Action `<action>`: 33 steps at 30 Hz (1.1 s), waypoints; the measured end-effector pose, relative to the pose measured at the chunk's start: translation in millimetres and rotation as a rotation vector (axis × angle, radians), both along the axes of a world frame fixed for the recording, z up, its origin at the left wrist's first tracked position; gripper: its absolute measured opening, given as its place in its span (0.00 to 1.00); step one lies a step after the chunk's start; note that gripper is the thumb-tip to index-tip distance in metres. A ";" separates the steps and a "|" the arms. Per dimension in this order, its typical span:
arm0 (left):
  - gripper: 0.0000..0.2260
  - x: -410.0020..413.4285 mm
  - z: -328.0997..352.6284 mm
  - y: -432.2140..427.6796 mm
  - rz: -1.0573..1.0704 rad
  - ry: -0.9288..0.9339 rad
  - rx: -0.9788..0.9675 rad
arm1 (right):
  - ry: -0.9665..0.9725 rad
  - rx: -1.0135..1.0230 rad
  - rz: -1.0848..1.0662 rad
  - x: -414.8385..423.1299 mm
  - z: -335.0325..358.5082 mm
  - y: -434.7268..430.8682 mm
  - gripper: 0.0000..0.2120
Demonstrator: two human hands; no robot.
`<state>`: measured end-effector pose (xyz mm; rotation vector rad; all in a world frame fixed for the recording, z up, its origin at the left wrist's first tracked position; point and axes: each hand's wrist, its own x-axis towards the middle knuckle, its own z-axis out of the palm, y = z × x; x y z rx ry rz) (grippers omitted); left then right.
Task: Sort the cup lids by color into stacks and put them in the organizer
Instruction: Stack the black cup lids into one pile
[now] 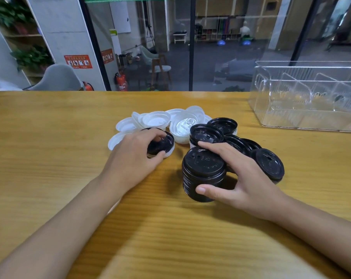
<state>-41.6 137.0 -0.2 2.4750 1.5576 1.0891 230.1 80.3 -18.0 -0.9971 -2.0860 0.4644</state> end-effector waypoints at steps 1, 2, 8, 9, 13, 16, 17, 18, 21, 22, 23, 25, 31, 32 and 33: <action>0.17 -0.1 1.0 -1.2 0.036 0.027 -0.008 | 0.001 -0.002 0.001 0.2 0.1 -0.1 0.38; 0.16 0.1 2.3 -2.2 0.063 0.041 -0.005 | -0.001 -0.004 0.003 0.4 0.1 -0.2 0.38; 0.15 -0.9 2.3 -2.3 0.041 -0.030 -0.027 | -0.016 0.003 0.004 0.9 0.3 -0.5 0.37; 0.15 -0.8 2.0 -2.2 0.026 -0.057 -0.027 | -0.019 0.004 0.003 1.1 0.3 -0.6 0.37; 0.16 4.4 9.9 -6.9 -0.042 -0.191 0.089 | -0.023 0.009 0.002 0.5 1.0 -0.5 0.37; 0.14 10.6 17.3 -13.2 -0.085 -0.367 0.084 | -0.019 -0.001 0.004 0.8 1.3 -0.8 0.37; 0.13 12.7 19.0 -15.9 -0.100 -0.441 0.040 | -0.014 -0.006 0.005 1.1 1.5 -1.1 0.37; 0.12 14.3 20.0 -18.0 -0.117 -0.514 -0.009 | -0.007 -0.009 0.007 1.4 1.6 -1.4 0.37; 0.11 18.9 21.6 -21.0 -0.180 -0.719 -0.162 | 0.017 -0.014 0.002 0.7 1.3 -2.0 0.35; 0.10 20.3 21.7 -21.0 -0.204 -0.779 -0.208 | 0.024 -0.014 -0.002 0.2 1.2 -2.0 0.34; 0.10 21.5 21.8 -21.2 -0.222 -0.825 -0.237 | 0.027 -0.014 -0.004 -0.2 1.0 -2.1 0.34; 0.09 23.5 21.5 -21.7 -0.232 -0.878 -0.254 | 0.020 -0.014 -0.008 -0.1 0.9 -2.2 0.34; 0.08 23.6 22.5 -23.0 -0.228 -0.955 -0.283 | 0.039 -0.035 -0.006 0.4 0.0 -2.1 0.37; 0.09 23.8 22.9 -22.9 -0.223 -0.964 -0.286 | 0.042 -0.041 -0.006 0.6 -0.4 -2.2 0.38; 0.09 24.7 23.9 -23.7 -0.225 -0.974 -0.295 | 0.046 -0.047 -0.007 0.7 -0.2 -2.1 0.39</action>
